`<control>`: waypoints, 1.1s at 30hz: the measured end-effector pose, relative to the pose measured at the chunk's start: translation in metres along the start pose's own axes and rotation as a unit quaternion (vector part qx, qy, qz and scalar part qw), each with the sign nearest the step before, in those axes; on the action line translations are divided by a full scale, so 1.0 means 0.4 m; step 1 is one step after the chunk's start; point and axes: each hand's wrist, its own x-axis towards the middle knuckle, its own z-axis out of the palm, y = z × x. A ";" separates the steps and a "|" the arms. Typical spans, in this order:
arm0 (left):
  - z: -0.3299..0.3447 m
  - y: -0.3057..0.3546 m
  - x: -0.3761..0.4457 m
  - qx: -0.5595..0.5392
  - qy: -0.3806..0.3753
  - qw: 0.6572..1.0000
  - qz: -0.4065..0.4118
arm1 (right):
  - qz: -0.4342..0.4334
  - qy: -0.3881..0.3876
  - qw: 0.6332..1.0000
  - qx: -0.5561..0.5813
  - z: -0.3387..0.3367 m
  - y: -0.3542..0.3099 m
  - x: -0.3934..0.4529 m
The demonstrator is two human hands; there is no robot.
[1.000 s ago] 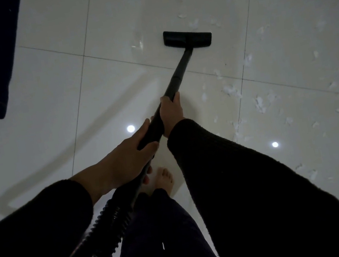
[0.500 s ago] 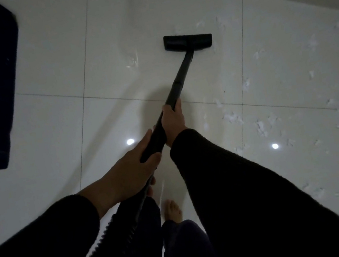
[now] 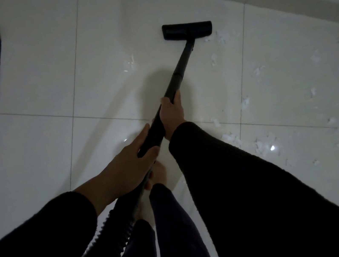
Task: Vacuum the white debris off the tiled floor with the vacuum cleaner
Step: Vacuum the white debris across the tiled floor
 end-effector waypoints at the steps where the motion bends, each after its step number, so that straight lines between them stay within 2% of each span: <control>1: -0.002 0.018 0.019 -0.001 0.001 1.000 0.005 | -0.003 0.002 1.000 -0.006 -0.004 -0.023 0.017; 14: -0.033 0.248 0.193 -0.066 -0.001 0.997 0.036 | -0.012 0.003 0.999 -0.039 -0.062 -0.274 0.186; 33: -0.032 0.370 0.247 0.003 -0.052 0.998 0.033 | 0.000 0.069 0.998 0.012 -0.140 -0.354 0.221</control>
